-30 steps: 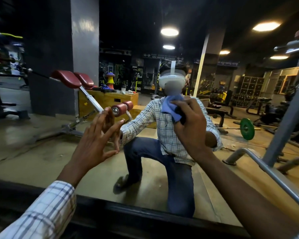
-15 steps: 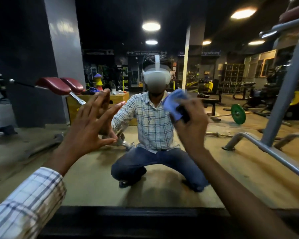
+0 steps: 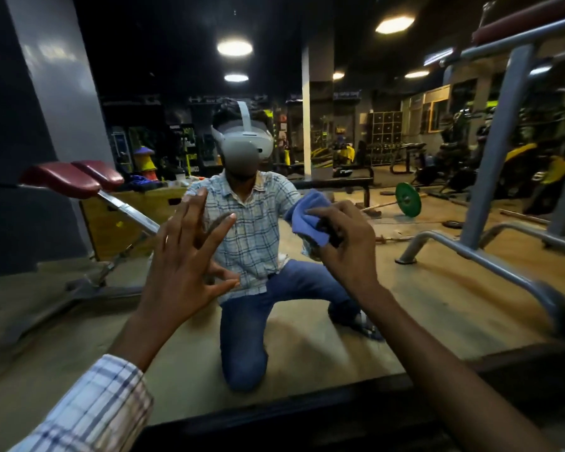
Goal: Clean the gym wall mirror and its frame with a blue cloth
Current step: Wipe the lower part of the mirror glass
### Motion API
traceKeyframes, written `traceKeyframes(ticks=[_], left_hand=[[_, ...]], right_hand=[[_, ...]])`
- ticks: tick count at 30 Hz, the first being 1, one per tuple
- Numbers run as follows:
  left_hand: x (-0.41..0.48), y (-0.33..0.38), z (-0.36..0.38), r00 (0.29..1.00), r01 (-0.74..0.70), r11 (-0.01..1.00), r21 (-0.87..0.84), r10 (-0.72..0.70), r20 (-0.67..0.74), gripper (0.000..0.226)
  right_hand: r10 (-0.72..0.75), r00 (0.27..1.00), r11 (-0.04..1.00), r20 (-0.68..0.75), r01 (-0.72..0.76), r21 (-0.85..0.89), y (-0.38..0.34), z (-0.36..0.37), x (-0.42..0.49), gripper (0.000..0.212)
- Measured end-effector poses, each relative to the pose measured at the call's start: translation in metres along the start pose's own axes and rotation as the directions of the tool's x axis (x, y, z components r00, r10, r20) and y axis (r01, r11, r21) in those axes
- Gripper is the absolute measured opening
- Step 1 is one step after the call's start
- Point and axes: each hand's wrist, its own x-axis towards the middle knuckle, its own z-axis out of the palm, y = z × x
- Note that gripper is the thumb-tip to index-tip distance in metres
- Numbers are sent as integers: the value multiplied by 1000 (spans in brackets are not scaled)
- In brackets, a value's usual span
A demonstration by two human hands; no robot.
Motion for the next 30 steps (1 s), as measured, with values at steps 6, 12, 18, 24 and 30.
traceKeyframes(ticks=[6,12,18,24,30], left_hand=[[0,-15,10,999,-26,999,-29,24,-41,112],[0,-15,14,999,-29,999,-41,27,-46,116],[-2,-9,12,998,-3,998,-56,-1,-61,111],[-9,2,7,998,57,998,-24,-58,-32,111],[-30,10,8,991,132,991,12,-132,4,106]], right_hand=[[74,997,997,-11,-74,-36,-15,6,-3,33],[92,995,995,-31,-93,-25,-19,6,-4,34],[83,997,996,-9,-83,-32,-12,4,-5,30],[46,999,999,-1,-46,26,-8,3,-6,34],[40,999,997,-15,-39,64,-3,7,-8,38]])
